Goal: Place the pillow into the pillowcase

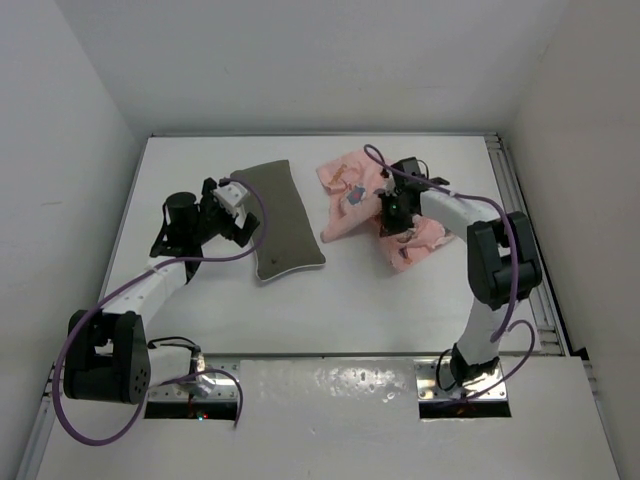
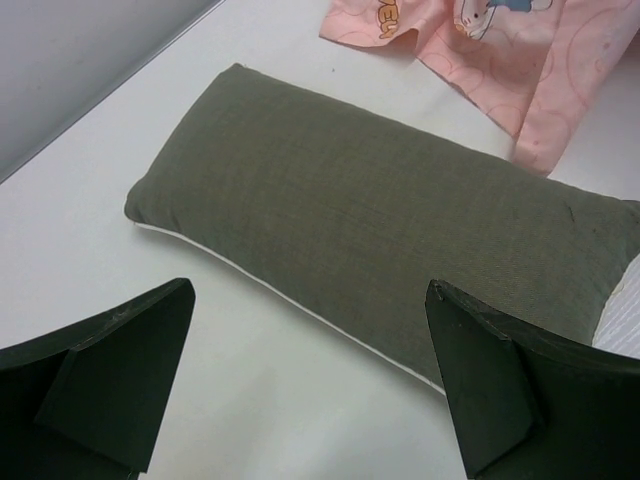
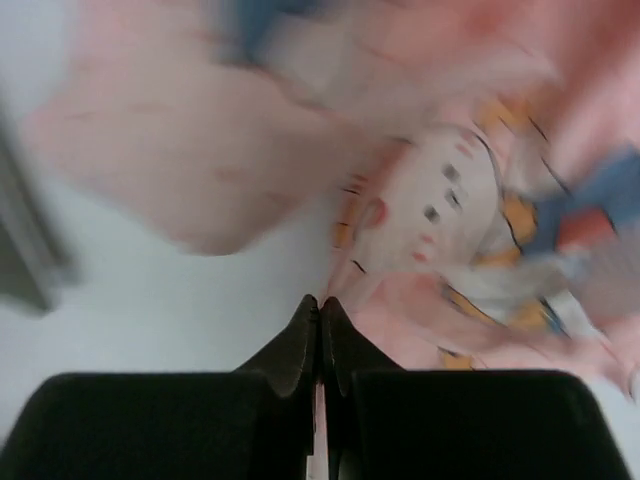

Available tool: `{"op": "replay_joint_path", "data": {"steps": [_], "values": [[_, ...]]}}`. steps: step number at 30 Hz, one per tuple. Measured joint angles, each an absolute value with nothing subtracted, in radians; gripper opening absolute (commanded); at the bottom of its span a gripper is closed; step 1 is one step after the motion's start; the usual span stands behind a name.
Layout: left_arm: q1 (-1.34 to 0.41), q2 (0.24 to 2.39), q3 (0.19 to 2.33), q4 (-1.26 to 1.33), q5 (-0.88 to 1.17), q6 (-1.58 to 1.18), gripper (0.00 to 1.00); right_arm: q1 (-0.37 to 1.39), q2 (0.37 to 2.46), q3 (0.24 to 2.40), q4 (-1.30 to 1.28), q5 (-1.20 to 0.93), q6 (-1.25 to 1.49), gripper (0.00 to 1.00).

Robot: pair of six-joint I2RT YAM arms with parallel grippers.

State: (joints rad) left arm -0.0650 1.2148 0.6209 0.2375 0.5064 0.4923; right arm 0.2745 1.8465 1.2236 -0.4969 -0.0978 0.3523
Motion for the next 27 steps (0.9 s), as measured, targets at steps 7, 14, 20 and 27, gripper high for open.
{"op": "replay_joint_path", "data": {"steps": [7, 14, 20, 27], "values": [[-0.065, 1.215, 0.621, 0.246, 0.481, 0.491, 1.0, 0.422, 1.779, 1.279, -0.243, -0.447, 0.392, 0.99], [-0.063, 1.214, 0.62, 0.248, 0.464, 0.496, 1.0, 0.438, 1.7, 1.263, -0.022, -0.42, 0.457, 0.99], [-0.074, 1.213, 0.615, -0.037, 0.603, 0.962, 1.0, 0.325, 1.653, 1.18, -0.118, -0.17, 0.363, 0.48], [-0.125, 1.356, 0.619, -0.263, 0.607, 1.578, 1.0, 0.271, 1.658, 1.167, -0.251, -0.014, 0.137, 0.99]]}}
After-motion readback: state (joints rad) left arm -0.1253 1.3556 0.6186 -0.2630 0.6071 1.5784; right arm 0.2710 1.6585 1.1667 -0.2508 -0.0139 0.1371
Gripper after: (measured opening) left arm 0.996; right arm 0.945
